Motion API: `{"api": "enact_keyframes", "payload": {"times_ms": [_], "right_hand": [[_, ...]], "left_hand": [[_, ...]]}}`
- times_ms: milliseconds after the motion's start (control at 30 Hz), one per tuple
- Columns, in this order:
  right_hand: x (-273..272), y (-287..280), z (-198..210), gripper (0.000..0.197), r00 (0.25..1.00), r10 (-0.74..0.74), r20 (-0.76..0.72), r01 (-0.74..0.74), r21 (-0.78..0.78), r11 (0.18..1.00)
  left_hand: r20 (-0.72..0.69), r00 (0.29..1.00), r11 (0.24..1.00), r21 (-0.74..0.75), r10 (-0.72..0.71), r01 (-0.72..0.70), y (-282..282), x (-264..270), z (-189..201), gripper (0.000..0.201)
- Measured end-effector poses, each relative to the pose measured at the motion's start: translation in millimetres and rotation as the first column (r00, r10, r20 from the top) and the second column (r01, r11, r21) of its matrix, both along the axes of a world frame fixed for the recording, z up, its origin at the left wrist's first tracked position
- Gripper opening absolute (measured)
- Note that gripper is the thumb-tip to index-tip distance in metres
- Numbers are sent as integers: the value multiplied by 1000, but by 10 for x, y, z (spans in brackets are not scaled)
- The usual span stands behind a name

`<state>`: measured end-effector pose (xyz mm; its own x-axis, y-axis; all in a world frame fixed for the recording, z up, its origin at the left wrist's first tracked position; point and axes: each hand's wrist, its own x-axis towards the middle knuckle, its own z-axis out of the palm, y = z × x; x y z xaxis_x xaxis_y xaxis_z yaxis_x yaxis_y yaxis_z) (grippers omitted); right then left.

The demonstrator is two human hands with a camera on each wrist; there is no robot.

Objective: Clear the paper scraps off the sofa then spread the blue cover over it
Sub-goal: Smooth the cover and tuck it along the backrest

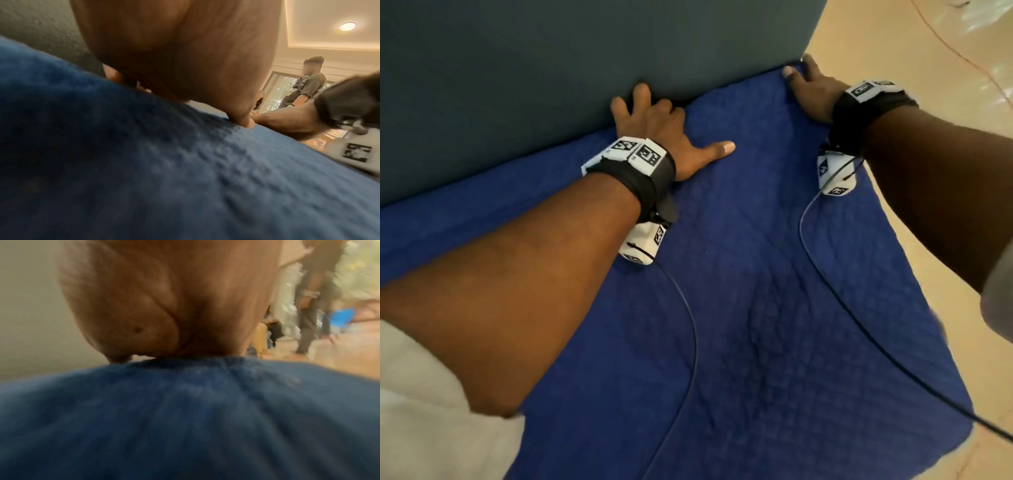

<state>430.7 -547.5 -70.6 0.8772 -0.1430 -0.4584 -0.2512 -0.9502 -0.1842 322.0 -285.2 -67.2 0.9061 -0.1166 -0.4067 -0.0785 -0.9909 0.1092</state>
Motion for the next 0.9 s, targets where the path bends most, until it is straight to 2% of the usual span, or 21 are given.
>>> {"api": "enact_keyframes", "payload": {"times_ms": [100, 167, 267, 367, 467, 533, 600, 700, 767, 800, 833, 867, 900], "right_hand": [[-474, -62, 27, 88, 998, 40, 57, -45, 93, 995], [-944, -161, 37, 96, 988, 83, 128, -91, 54, 994], [-1708, -313, 6, 81, 979, 107, 176, -109, 4, 994], [-2494, -500, 14, 75, 976, 99, 191, -102, 2, 995], [-3228, -750, 29, 73, 981, 79, 178, -77, -19, 997], [-3688, -980, 27, 75, 988, 11, 154, -3, -53, 999], [-3963, -1272, 93, 81, 986, -125, 108, 133, -78, 988], [-4237, -1616, 246, 101, 937, -348, -39, 342, -106, 934], [-4290, -1638, 299, 115, 904, -424, -59, 409, -172, 896], [-4311, -1548, 338, 115, 916, -400, -25, 388, -193, 901], [-4376, -1353, 365, 111, 950, -310, 34, 311, -187, 932], [-4599, -956, 440, 105, 988, -112, 103, 129, -178, 975], [-4631, -672, 420, 99, 989, 3, 145, 18, -141, 990]], "left_hand": [[-39, 999, 999, -39, 26, -28, 12, -72, 50, 119], [-61, 997, 994, -99, 49, -55, 22, -155, 55, 119], [-60, 995, 982, -170, 73, -83, 125, -372, 28, 123], [-64, 994, 983, -154, 91, -100, 216, -874, 15, 126], [4, 992, 979, -161, 125, -123, 218, -1658, 9, 122], [7, 990, 976, -169, 143, -139, 231, -2255, 24, 120], [-23, 986, 974, -152, 166, -167, 324, -2810, 23, 122], [-57, 977, 968, -131, 208, -214, 523, -3616, 73, 123], [-94, 966, 957, -143, 242, -254, 608, -4011, 51, 123], [-106, 962, 956, -131, 250, -263, 617, -4186, 39, 122], [-125, 952, 946, -133, 281, -297, 623, -4347, 18, 122], [-105, 936, 930, -121, 336, -348, 708, -4771, 142, 123], [-130, 925, 920, -122, 358, -373, 660, -4841, 111, 125]]}}
